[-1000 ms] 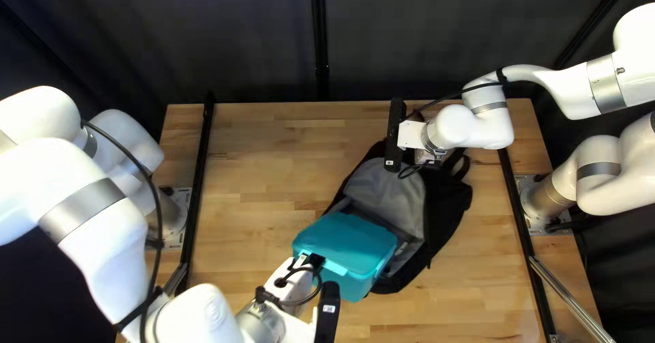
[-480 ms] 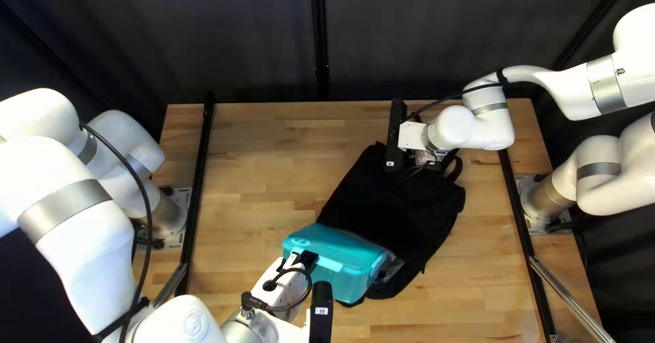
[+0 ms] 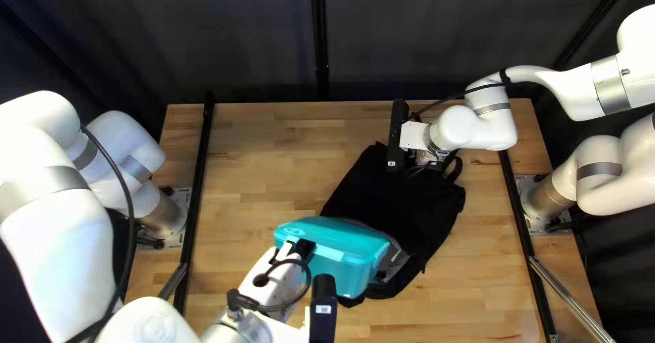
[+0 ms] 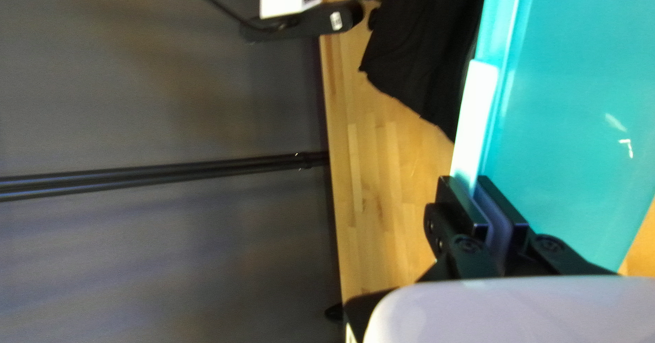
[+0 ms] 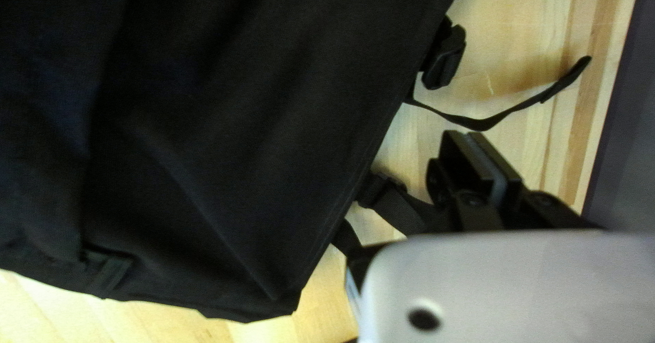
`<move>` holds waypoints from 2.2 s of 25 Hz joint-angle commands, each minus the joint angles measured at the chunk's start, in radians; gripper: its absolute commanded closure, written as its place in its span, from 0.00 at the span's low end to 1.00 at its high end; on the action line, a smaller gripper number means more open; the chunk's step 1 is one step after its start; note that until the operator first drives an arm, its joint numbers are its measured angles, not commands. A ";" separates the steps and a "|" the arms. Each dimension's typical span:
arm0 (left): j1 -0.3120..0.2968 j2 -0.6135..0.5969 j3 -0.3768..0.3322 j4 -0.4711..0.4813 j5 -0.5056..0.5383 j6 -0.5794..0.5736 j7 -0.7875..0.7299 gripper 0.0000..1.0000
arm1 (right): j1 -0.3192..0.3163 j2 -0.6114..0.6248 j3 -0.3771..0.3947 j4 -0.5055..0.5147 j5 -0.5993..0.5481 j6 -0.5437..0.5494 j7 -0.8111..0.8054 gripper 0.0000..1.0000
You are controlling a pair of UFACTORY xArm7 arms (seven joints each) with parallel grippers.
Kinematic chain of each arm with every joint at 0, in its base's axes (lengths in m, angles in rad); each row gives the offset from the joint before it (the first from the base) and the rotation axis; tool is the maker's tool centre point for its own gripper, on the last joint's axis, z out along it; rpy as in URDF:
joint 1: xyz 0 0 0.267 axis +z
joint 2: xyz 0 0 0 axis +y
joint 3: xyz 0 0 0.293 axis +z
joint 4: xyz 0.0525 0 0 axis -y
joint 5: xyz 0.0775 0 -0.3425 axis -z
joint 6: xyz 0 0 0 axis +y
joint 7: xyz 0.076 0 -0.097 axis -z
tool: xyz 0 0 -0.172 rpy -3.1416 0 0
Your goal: Remove a lunch box from a kids backpack
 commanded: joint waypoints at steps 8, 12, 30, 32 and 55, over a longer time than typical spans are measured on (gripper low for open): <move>0.012 -0.108 0.016 -0.280 -0.126 0.080 -0.184 1.00 | 0.006 -0.017 0.005 -0.008 0.007 0.010 0.006 1.00; 0.052 -0.171 0.061 -0.452 -0.136 -0.006 -0.219 1.00 | 0.006 -0.017 0.007 -0.018 0.007 0.005 0.013 1.00; 0.136 -0.236 0.169 -0.851 -0.004 -0.300 -0.357 1.00 | 0.001 0.003 0.000 -0.028 0.003 -0.022 0.010 1.00; 0.130 -0.215 0.161 -0.850 -0.012 -0.313 -0.384 1.00 | 0.000 0.006 0.000 -0.028 0.002 -0.025 0.010 1.00; 0.143 -0.172 0.195 -0.906 -0.222 -0.648 -0.466 1.00 | -0.003 0.013 -0.003 -0.036 -0.005 -0.037 0.009 1.00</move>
